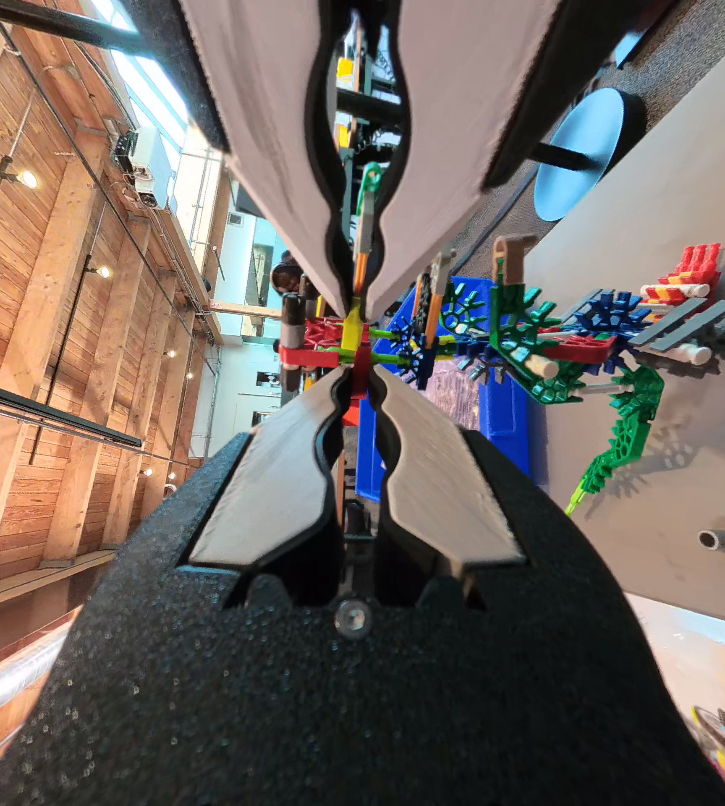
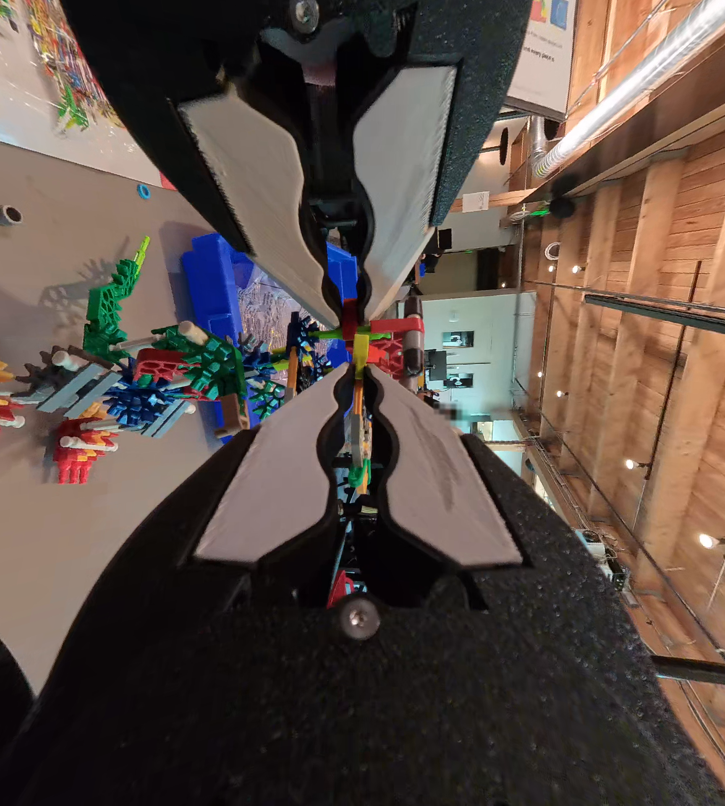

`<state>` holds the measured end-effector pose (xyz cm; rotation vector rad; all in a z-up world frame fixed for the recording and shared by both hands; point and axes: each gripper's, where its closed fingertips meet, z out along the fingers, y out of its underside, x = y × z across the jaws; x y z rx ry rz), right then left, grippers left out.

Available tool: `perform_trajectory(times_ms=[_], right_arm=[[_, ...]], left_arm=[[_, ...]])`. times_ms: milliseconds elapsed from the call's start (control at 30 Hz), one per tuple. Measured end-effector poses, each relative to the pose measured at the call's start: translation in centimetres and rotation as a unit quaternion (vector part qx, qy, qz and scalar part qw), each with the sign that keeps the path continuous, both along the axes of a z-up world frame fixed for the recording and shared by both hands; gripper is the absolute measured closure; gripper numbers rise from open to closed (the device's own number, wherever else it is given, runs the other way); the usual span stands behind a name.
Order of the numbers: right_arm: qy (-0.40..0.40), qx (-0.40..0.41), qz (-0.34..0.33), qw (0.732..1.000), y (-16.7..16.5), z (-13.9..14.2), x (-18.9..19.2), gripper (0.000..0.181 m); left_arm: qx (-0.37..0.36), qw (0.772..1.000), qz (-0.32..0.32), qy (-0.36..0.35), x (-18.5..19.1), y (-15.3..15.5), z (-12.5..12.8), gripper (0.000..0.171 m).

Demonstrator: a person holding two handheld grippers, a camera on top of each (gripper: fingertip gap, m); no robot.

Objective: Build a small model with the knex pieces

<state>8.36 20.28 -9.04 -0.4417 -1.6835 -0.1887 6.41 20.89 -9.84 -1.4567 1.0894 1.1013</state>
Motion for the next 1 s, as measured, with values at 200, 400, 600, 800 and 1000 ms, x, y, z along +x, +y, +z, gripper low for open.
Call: perform_trajectory(times_ms=[200, 400, 600, 800, 1000], right_arm=[[-0.01, 0.001, -0.003, 1.0, 0.0, 0.0, -0.1, 0.181], [-0.008, -0.025, -0.009, 1.0, 0.3, 0.1, -0.2, 0.181], [-0.006, -0.028, -0.008, 1.0, 0.6, 0.3, -0.1, 0.181], [-0.015, -0.04, 0.002, 0.999, 0.6, 0.2, 0.0, 0.181], [-0.019, -0.014, 0.017, 1.0, 0.5, 0.2, 0.1, 0.181]], left_arm=[[0.005, 1.0, -0.002, -0.002, 0.0, 0.1, 0.0, 0.169], [0.008, 1.0, -0.006, 0.001, 0.0, 0.0, 0.2, 0.169], [0.008, 1.0, -0.013, 0.005, 0.5, -0.1, 0.3, 0.169], [0.011, 1.0, -0.026, 0.002, 0.7, -0.2, 0.3, 0.169], [0.011, 0.999, -0.035, 0.006, 0.9, -0.4, 0.3, 0.171]])
